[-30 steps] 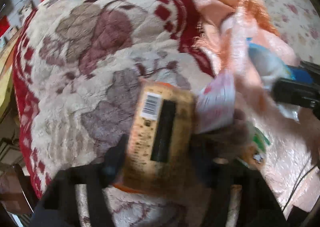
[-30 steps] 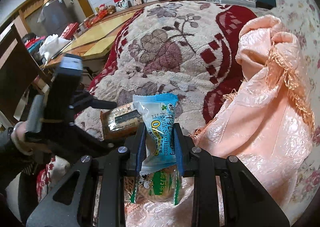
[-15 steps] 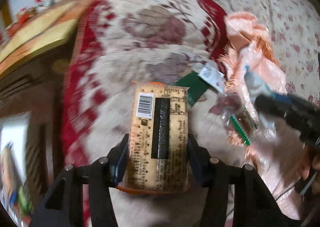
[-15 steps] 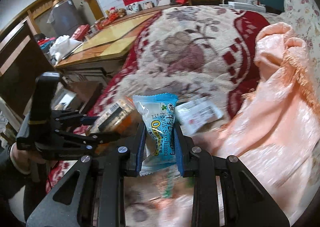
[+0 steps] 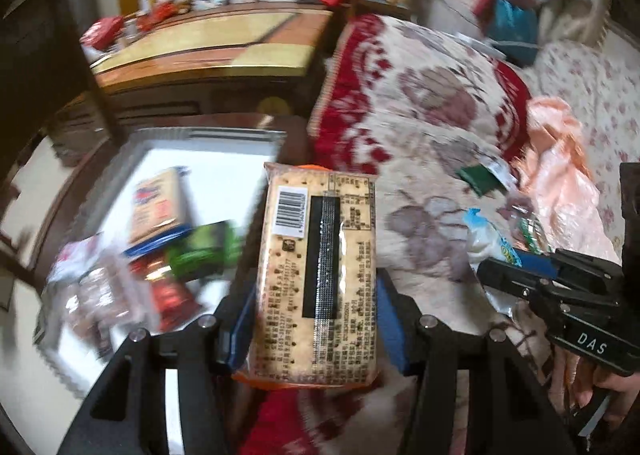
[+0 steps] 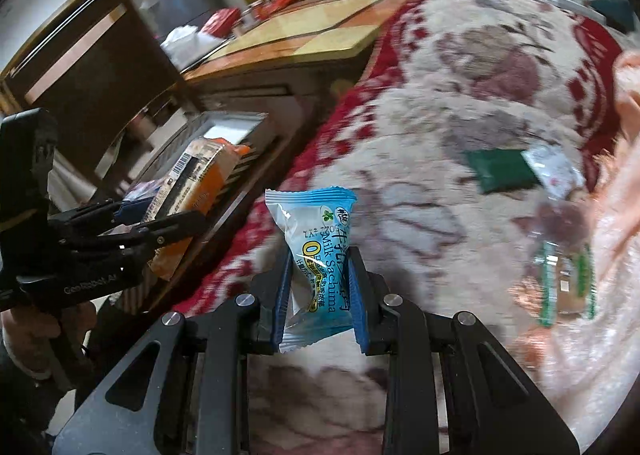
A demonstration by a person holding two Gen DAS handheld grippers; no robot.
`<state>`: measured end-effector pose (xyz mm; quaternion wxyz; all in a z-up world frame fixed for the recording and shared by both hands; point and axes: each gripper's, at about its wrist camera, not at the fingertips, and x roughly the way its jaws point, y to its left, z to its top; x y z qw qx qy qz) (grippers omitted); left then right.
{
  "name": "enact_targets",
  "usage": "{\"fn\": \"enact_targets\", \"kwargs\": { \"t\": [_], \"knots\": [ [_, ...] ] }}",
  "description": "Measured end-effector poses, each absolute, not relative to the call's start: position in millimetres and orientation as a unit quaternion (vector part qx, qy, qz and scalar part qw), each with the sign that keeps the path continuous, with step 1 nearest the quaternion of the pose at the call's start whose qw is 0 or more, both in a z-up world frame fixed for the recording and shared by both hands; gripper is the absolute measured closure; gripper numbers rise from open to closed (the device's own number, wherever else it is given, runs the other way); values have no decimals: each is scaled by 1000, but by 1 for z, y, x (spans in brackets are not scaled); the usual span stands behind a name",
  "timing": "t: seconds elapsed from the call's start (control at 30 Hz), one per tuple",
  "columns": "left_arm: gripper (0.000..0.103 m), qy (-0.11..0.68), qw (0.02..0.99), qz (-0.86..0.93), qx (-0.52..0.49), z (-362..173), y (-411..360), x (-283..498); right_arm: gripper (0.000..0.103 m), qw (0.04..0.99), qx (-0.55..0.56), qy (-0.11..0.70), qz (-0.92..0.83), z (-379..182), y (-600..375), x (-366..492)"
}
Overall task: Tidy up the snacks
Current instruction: 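Carry both packets to the tray and lower them in with both grippers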
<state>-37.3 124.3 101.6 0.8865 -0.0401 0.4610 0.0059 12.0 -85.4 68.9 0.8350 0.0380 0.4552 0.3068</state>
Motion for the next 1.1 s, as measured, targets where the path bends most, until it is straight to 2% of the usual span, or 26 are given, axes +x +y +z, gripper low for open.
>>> {"fn": "enact_targets", "kwargs": {
  "t": [0.57,1.1],
  "knots": [
    [46,443,878,131,-123,97,257,-90,78,801,-46,450,392,90,57,-3],
    [46,451,868,153,-142,77,281,-86,78,781,-83,464,411,74,134,9]
  ]
}}
